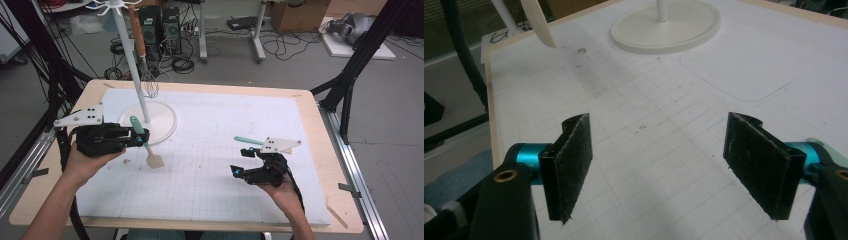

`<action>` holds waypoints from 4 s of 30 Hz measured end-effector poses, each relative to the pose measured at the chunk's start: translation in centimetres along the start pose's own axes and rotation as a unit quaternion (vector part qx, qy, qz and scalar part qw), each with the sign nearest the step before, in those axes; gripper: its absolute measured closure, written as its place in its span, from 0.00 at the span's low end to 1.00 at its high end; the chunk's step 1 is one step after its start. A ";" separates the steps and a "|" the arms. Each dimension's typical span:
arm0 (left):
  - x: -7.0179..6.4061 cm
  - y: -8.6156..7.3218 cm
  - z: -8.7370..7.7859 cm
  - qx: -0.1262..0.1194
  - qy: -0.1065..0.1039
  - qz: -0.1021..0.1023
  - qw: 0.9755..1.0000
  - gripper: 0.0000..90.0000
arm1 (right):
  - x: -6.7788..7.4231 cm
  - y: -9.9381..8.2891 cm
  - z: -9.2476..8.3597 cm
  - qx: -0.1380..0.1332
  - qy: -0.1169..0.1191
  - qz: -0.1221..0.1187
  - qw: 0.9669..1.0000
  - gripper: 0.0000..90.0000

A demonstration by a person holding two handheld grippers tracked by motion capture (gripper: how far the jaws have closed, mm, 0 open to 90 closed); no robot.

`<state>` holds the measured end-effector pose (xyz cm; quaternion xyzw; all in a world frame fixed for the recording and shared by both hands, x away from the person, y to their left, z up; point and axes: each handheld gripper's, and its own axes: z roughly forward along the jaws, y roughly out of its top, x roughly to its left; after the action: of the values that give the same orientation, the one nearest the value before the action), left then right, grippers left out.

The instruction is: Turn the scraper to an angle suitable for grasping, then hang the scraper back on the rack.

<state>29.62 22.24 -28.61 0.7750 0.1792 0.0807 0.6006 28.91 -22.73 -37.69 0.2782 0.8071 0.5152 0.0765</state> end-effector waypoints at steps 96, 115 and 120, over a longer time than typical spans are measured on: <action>10.2 12.3 -1.2 0.022 0.058 -0.031 0.998 0.92 | -0.9 -0.6 -0.1 -0.001 0.006 -0.005 1.000 0.26; 11.3 14.3 -1.3 0.012 0.073 -0.045 0.996 0.92 | -0.8 -0.5 0.1 -0.002 0.010 -0.007 1.000 0.26; 11.6 14.4 -1.2 0.007 0.076 -0.054 0.996 0.92 | -0.7 -0.5 0.1 -0.003 0.009 -0.012 1.000 0.26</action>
<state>42.52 24.62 -15.56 0.7601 0.2668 0.1056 0.5830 29.39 -23.19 -38.27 0.2638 0.8094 0.5192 0.0759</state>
